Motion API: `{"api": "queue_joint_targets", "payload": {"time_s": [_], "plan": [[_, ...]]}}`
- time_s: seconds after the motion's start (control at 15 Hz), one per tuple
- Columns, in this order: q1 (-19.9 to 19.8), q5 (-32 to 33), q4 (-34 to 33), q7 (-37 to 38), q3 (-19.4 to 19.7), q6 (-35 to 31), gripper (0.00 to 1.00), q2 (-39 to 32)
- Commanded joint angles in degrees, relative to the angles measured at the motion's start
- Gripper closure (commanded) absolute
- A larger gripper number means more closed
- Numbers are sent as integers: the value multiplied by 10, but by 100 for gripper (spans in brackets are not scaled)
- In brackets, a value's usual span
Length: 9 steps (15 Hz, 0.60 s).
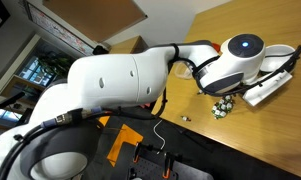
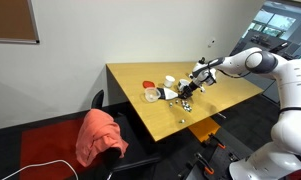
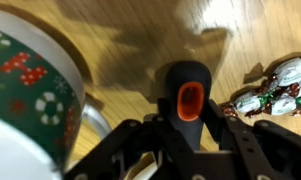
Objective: Use the brush to sweep the candy on the table
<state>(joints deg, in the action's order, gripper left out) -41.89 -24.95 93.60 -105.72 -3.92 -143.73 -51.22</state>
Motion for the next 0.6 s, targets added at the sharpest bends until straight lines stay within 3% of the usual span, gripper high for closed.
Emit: {"api": "queue_joint_targets", "payload": {"time_s": [0.0,0.53], "plan": [[-14,5,54,-26,-23,-27,84,51],[-12,2,148,-29,-16,-13,84,162]]}}
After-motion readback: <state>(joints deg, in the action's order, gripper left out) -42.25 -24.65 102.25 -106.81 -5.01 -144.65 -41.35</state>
